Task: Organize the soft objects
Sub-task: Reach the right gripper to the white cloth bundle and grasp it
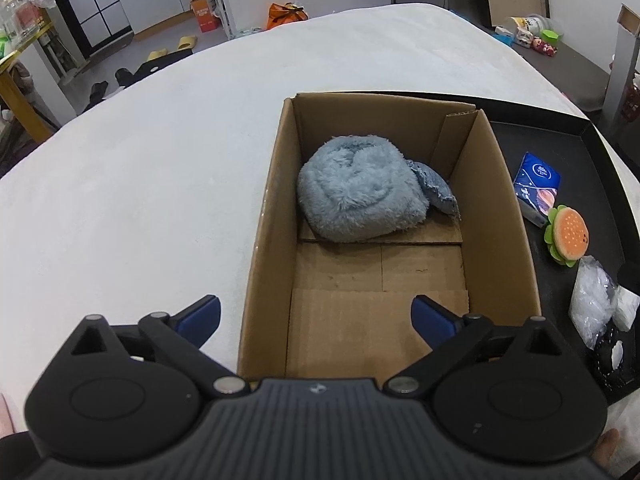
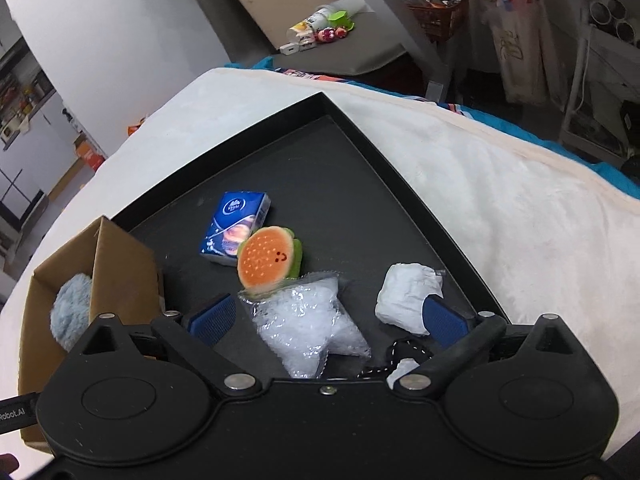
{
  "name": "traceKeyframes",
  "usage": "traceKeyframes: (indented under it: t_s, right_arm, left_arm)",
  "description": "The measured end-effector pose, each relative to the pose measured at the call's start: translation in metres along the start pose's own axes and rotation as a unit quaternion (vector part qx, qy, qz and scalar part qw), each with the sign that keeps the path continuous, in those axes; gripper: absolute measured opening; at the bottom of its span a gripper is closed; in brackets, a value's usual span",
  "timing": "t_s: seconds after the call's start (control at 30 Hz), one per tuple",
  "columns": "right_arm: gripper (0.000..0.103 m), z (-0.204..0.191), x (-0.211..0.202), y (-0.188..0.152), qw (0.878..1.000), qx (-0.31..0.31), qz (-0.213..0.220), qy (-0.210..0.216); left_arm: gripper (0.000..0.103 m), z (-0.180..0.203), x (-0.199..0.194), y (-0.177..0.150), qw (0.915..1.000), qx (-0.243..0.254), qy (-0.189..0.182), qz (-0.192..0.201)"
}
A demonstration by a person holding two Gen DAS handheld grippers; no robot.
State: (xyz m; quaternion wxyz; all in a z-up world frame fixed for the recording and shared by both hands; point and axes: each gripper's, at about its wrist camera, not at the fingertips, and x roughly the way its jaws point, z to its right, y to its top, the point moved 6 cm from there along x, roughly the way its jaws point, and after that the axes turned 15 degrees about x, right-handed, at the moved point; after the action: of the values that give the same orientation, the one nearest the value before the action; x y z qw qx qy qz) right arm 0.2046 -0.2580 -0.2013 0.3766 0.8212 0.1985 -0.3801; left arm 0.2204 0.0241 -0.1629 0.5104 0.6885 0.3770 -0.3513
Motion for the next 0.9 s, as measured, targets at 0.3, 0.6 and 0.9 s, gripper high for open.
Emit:
traceKeyframes:
  t_s: [0.3,0.6,0.9]
  right_arm:
    - [0.094,0.025,0.01,0.011,0.998,0.047,0.013,-0.026]
    - [0.081,0.04,0.027,0.012,0.996,0.073,0.0,-0.041]
    - [0.062,0.05,0.042,0.013,0.995,0.072,-0.009,-0.066]
  left_arm:
    - [0.101,0.008,0.004,0.005,0.9997,0.015,0.017,-0.009]
    - [0.099,0.017,0.008,0.012,0.9991,0.026,0.033,-0.006]
    - [0.098,0.02,0.012,0.013,0.9983,0.035,0.045,-0.009]
